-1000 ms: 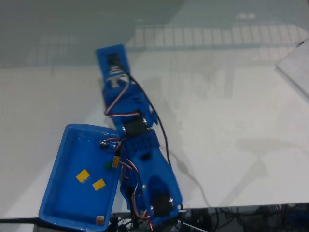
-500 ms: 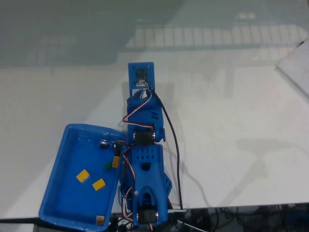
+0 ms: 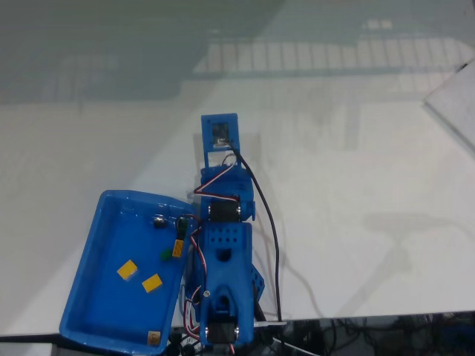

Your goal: Pick up all the lego then put into the bin

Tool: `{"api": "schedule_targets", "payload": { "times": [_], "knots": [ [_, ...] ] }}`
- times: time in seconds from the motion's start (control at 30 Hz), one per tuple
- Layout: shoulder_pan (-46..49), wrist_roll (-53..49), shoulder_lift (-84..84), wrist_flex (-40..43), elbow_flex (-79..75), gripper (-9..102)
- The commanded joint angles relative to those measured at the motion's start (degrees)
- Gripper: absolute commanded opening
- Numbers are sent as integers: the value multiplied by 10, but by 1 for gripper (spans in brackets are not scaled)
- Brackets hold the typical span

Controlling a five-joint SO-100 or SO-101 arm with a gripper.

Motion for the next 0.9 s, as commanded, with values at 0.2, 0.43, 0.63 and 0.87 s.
{"api": "schedule_targets", "payload": {
  "times": [0.2,0.43,0.63,0.87],
  "knots": [
    [24,-73,12,120,21,0],
    [32,-90,12,154,24,0],
    [33,-87,12,155,24,0],
    [33,-86,12,155,24,0]
  ]
}}
